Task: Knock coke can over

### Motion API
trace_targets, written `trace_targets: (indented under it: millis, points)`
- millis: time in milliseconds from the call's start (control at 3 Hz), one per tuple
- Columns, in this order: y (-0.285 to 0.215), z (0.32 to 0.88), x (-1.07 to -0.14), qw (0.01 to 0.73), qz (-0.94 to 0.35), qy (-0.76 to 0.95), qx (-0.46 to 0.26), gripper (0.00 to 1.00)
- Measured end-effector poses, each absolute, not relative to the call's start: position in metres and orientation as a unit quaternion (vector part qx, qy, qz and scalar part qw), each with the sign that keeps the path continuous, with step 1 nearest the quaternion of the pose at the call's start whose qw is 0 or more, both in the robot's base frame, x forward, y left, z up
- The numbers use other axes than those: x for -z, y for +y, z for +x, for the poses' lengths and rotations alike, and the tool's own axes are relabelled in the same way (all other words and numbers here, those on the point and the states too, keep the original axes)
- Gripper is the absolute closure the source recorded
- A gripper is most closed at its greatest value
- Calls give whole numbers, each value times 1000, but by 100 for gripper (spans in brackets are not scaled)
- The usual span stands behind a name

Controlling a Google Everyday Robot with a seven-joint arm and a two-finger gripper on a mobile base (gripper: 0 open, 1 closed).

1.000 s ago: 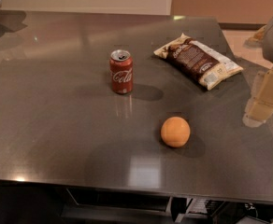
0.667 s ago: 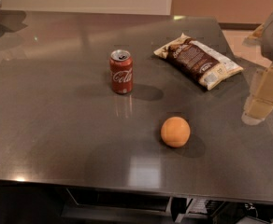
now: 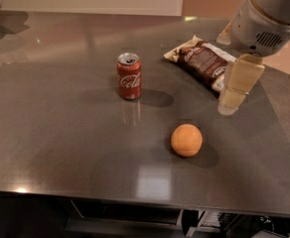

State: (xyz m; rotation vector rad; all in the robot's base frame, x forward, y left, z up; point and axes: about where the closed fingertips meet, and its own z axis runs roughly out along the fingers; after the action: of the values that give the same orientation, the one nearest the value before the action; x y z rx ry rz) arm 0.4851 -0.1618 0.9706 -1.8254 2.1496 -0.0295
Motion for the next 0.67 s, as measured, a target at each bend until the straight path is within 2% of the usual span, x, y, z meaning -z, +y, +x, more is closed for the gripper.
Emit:
trace_targets:
  millis: [667]
  points:
    - [-93,531,-940,184,-643,744,-23,0]
